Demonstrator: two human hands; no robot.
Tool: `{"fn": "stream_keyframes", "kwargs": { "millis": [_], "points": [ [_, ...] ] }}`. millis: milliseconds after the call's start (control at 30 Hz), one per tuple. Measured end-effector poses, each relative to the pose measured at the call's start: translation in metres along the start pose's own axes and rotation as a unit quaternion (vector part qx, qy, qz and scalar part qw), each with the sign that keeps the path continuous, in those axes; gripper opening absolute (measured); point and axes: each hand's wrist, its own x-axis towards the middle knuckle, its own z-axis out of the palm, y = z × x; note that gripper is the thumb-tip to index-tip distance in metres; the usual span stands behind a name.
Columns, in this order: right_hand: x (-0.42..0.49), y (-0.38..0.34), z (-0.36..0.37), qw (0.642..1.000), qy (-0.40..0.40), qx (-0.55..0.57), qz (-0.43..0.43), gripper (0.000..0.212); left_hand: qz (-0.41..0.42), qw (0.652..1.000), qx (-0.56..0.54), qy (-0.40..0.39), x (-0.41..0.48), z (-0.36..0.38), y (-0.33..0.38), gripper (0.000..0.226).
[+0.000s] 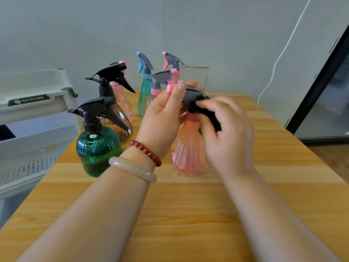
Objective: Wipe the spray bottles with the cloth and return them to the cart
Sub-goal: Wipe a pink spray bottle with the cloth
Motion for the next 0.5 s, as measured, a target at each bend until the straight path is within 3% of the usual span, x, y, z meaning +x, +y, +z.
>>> {"fn": "stream_keyframes", "kwargs": {
  "millis": [167, 300, 500],
  "points": [
    [0.005, -0.003, 0.004, 0.999, 0.022, -0.007, -0.027, 0.015, -0.003, 1.0, -0.009, 0.002, -0.004, 0.002, 0.0, 0.033],
    [-0.004, 0.001, -0.001, 1.0, 0.019, -0.019, 0.005, 0.017, -0.007, 1.0, -0.002, 0.007, -0.003, 0.003, 0.002, 0.036],
    [-0.001, -0.003, 0.0, 0.998, 0.02, -0.039, -0.052, 0.015, -0.011, 1.0, -0.008, 0.004, -0.007, 0.004, 0.0, 0.035]
  ]
}}
